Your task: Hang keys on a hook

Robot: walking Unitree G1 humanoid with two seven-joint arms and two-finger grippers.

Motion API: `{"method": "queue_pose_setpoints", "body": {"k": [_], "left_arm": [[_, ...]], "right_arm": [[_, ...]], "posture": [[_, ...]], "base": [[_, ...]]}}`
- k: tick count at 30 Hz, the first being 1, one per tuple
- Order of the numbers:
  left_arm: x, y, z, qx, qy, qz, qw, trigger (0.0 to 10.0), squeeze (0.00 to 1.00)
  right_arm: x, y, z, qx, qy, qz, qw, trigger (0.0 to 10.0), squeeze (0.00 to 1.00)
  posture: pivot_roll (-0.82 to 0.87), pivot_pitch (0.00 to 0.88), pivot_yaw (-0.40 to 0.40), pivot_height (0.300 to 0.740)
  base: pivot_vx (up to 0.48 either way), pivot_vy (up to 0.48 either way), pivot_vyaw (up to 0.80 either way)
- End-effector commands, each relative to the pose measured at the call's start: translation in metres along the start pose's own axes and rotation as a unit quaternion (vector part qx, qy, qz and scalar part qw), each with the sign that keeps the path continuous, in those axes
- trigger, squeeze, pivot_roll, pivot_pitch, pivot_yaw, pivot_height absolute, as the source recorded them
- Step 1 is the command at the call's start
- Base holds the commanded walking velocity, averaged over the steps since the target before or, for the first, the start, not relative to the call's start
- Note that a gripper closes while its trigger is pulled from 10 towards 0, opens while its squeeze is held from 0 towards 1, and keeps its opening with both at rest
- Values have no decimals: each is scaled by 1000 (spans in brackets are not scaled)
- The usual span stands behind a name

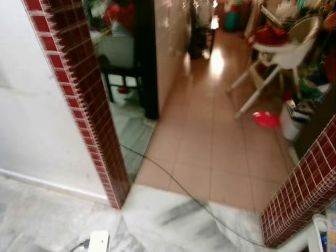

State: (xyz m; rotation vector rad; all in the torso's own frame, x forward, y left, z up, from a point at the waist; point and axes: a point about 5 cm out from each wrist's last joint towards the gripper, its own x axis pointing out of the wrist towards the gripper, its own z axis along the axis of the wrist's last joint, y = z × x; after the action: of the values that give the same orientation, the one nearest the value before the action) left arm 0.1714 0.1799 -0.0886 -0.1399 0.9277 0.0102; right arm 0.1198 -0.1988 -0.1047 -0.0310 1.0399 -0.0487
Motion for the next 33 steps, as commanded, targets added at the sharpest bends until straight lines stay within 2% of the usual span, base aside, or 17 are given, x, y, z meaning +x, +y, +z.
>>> {"method": "queue_pose_setpoints", "body": {"k": [1,9,12,26,33], "left_arm": [[1,1,5,1,-6,-1,1000,10000,0],[1,3,6,-2,-7,3,1000,10000,0],[1,3,7,9,-8,3,1000,10000,0],[2,1,10,0,-11,-4,1000,10000,0],[2,2,11,1,-12,-6,1000,10000,0]], "right_arm": [[0,3,-3,1,7,4,1000,10000,0],[0,3,-3,1,7,4,1000,10000,0],[0,3,-2,0,6,4,1000,10000,0],[0,4,-1,4,5,5,1000,10000,0],[0,5,-1,4,5,6,1000,10000,0]], "posture": [[-74,0,31,740],[-76,0,31,740],[-77,0,32,740],[-78,0,36,740],[-76,0,38,740]], "base": [[0,345,0],[0,340,0],[0,0,0],[0,0,0],[0,412,0]]}}
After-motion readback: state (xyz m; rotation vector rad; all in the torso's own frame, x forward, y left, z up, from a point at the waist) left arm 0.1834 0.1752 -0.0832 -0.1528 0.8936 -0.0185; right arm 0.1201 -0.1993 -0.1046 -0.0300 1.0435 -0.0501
